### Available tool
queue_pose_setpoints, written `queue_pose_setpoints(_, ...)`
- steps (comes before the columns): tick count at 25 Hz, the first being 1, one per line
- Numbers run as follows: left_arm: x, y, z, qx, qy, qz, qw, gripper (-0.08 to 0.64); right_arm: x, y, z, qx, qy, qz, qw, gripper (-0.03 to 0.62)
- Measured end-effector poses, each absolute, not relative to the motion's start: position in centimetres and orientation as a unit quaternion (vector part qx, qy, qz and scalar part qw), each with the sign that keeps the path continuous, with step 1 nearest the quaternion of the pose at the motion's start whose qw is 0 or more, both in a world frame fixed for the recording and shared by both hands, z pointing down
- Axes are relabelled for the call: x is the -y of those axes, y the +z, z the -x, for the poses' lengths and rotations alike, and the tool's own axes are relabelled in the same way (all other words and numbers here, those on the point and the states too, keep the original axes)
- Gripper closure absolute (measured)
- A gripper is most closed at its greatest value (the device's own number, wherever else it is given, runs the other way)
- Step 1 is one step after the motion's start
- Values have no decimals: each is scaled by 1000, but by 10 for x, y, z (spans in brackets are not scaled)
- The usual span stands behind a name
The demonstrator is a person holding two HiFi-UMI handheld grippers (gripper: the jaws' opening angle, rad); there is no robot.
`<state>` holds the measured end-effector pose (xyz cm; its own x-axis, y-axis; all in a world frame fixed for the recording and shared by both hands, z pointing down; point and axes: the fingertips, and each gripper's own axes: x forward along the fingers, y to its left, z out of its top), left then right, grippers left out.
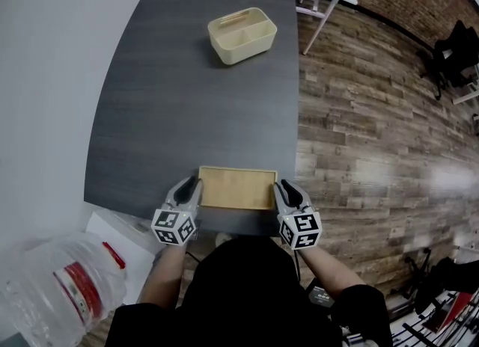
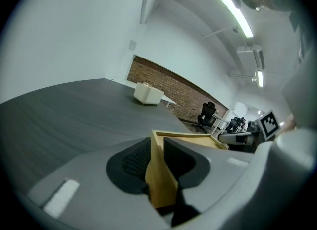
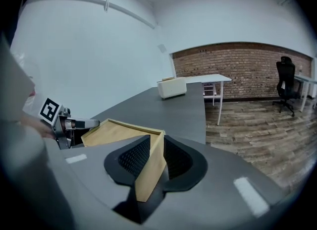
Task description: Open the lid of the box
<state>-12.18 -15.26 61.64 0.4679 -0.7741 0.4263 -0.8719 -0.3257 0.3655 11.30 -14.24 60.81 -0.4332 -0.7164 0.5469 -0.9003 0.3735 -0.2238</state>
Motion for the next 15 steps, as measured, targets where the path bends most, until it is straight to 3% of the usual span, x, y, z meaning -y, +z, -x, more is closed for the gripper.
queue_pose_setpoints(6,152,616,121,503,84,-812,282,480,146,620,-105,793,269,-508,202,475)
queue_pose_setpoints(15,153,616,120,505,88,-812,278,480,145,620,-106,794,276,-504,197,482)
